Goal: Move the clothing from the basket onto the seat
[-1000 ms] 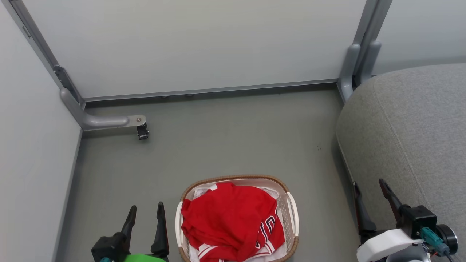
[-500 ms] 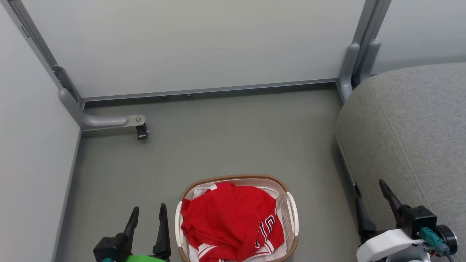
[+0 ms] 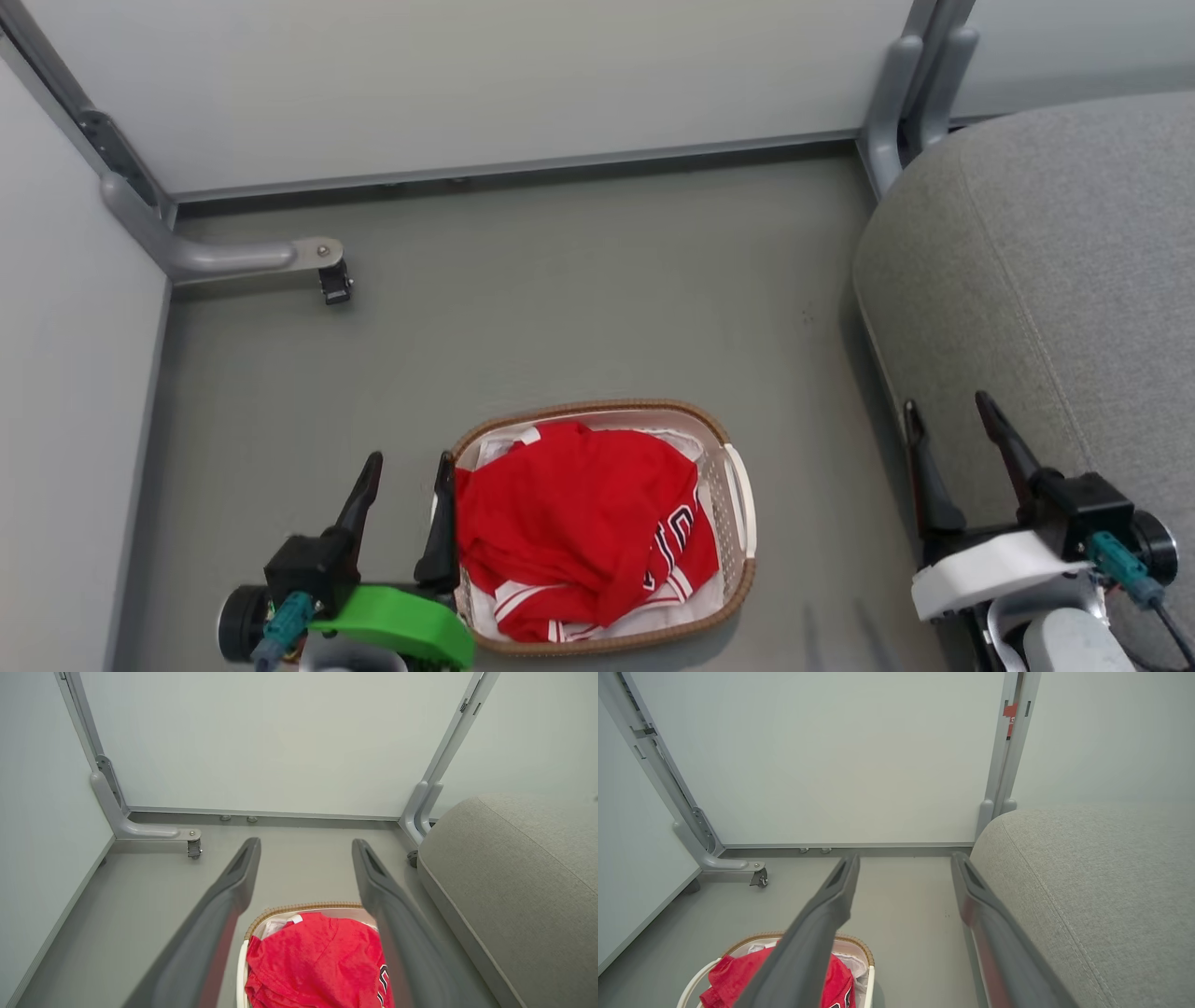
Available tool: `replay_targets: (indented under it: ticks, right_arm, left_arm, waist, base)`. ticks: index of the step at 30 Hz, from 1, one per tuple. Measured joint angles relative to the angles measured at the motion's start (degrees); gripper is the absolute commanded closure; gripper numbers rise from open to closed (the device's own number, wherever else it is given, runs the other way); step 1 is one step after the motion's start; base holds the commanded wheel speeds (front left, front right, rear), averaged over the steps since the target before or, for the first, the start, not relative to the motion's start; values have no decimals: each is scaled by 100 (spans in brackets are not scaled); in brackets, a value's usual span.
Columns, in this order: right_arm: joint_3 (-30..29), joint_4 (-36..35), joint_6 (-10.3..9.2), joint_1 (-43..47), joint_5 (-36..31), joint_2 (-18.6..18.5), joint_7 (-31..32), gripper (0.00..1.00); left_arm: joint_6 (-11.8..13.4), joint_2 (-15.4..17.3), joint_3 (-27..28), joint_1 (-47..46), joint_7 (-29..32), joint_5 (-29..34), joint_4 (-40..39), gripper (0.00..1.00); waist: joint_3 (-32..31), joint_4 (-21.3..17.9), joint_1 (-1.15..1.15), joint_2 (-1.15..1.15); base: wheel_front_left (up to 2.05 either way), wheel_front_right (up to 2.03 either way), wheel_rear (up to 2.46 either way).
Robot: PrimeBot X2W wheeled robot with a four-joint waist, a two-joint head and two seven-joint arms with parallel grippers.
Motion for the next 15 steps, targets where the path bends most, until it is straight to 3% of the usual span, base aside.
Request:
replay_targets:
  ticks: [7, 15]
  right_arm:
    - [-49, -154, 1, -485, -40, -1, 0, 0]
    - [-49, -337, 1, -1129, 5, -4, 0, 0]
  left_arm:
    - [-157, -3, -227, -949, -9, 266, 460, 0]
    - [-301, -3, -600, -2225, -9, 582, 1640, 0]
  waist:
    - [660, -172, 0, 0]
    - [1624, -429, 0, 0]
  base:
    - [0, 0, 0]
    - [0, 0, 0]
